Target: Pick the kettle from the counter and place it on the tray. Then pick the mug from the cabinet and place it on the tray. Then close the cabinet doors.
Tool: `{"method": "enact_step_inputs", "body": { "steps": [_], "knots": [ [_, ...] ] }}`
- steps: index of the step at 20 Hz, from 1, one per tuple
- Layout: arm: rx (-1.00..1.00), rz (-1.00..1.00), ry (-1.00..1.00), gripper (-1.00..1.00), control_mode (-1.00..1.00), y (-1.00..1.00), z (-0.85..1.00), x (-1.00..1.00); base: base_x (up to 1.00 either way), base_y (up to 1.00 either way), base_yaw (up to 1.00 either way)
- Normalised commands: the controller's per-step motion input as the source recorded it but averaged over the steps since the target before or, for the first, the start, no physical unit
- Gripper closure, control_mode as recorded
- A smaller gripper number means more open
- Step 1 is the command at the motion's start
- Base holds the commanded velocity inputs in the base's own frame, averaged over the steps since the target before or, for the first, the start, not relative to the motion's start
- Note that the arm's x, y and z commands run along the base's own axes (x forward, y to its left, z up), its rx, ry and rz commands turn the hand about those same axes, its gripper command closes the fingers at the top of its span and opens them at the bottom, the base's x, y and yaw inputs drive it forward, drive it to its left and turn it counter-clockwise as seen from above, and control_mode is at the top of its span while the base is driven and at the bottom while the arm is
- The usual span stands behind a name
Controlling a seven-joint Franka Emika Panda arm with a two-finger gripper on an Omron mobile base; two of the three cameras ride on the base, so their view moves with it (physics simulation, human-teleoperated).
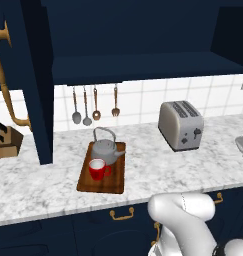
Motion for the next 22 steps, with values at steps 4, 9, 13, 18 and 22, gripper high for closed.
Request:
{"method": "enact_step_inputs", "body": {
  "steps": [4, 9, 13, 18, 22],
  "knots": [
    [0.24, -0.10, -0.31, 1.00, -1.00, -0.42, 0.25, 0.00, 0.00, 0.00, 0.00],
    [0.03, -0.03, 0.00, 1.00, -1.00, -0.48, 0.00, -0.03, 0.00, 0.00, 0.00],
    [0.00, 0.00, 0.00, 1.00, -1.00, -0.07, 0.00, -0.01, 0.00, 0.00, 0.00],
    [0.00, -0.03, 0.00, 1.00, -1.00, -0.61, 0.01, -0.28, 0.00, 0.00, 0.00],
    [0.00, -0.01, -0.01, 1.00, -1.00, -0.74, 0.01, -0.22, 0.00, 0.00, 0.00]
  ]
}}
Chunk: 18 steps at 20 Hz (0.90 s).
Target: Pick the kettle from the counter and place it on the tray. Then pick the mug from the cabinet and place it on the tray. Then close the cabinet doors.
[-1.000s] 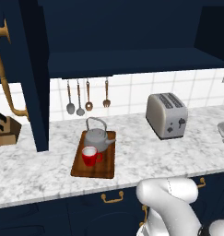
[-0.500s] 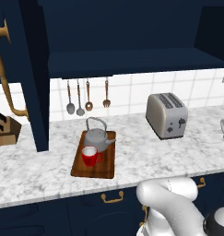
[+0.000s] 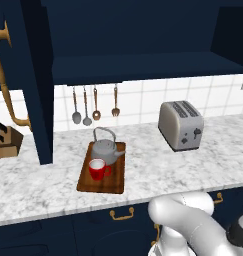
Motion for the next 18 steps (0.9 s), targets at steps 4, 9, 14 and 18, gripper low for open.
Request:
{"method": "enact_step_inputs", "body": {
  "steps": [4, 9, 14, 18],
  "knots": [
    [0.00, 0.00, 0.00, 1.00, -1.00, -0.41, 0.00, -0.03, 0.00, 0.00, 0.00],
    [0.03, 0.00, -0.08, 1.00, -1.00, -0.51, 0.04, 0.00, 0.00, 0.00, 0.00],
    [0.10, 0.00, -0.15, 1.00, -1.00, -0.31, 0.19, 0.04, 0.00, 0.00, 0.00],
    [0.09, 0.00, -0.09, 1.00, -1.00, -0.05, 0.22, 0.16, 0.00, 0.00, 0.00]
  ]
}}
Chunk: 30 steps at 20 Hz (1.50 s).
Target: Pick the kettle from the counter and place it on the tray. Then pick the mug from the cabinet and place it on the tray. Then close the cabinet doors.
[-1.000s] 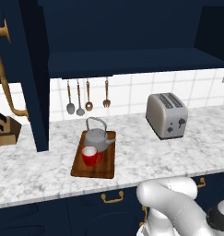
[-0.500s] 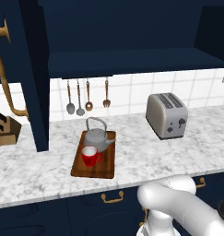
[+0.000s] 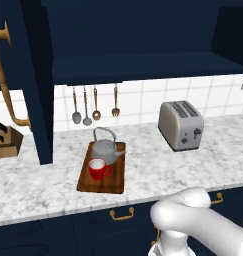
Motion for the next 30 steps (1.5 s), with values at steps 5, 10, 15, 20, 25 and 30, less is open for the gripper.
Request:
{"method": "enact_step_inputs", "body": {
  "steps": [5, 10, 15, 20, 25, 30],
  "knots": [
    [0.01, -0.02, -0.05, 1.00, -1.00, -0.17, 0.49, 0.01, 0.00, 0.00, 0.00],
    [0.00, 0.00, -0.06, 1.00, -1.00, -0.05, 0.26, -0.03, 0.00, 0.00, 0.00],
    [-0.01, 0.00, -0.04, 1.00, -1.00, 0.07, 0.37, -0.17, 0.00, 0.00, 0.00],
    [-0.14, -0.08, 0.01, 1.00, -1.00, 0.32, 0.31, -0.39, 0.00, 0.00, 0.00],
    [-0.16, -0.15, 0.00, 1.00, -1.00, 0.76, 0.12, -0.18, 0.00, 0.00, 0.00],
    [-0.08, -0.21, 0.00, 1.00, -1.00, 0.96, 0.07, 0.00, 0.00, 0.00, 0.00]
  ]
}}
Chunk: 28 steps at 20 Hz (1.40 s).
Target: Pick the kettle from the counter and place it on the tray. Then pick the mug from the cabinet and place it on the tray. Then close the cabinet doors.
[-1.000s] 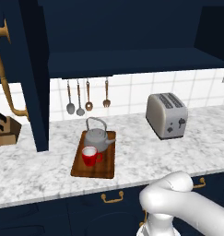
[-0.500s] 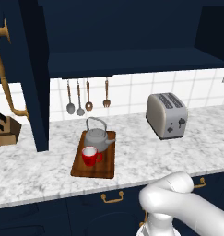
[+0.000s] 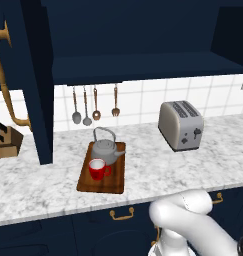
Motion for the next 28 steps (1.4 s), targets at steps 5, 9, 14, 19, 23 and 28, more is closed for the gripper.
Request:
{"method": "enact_step_inputs", "body": {
  "steps": [5, 9, 14, 19, 23, 28],
  "knots": [
    [-0.12, -0.20, 0.07, 1.00, -1.00, 0.94, 0.18, 0.00, 0.00, 0.00, 0.00],
    [-0.12, -0.05, 0.25, 1.00, -1.00, 0.70, 0.53, 0.07, 0.00, 0.00, 0.00],
    [-0.08, 0.01, 0.37, 1.00, -1.00, 0.36, 0.55, 0.28, 0.00, 0.00, 0.00],
    [-0.08, 0.15, 0.46, 1.00, -1.00, 0.45, 0.19, 0.49, 0.00, 0.00, 0.00],
    [-0.06, 0.26, 0.47, 1.00, -1.00, 0.55, 0.06, 0.56, 0.00, 0.00, 0.00],
    [0.00, 0.11, 0.25, 1.00, -1.00, 0.58, -0.03, 0.56, 0.00, 0.00, 0.00]
  ]
}}
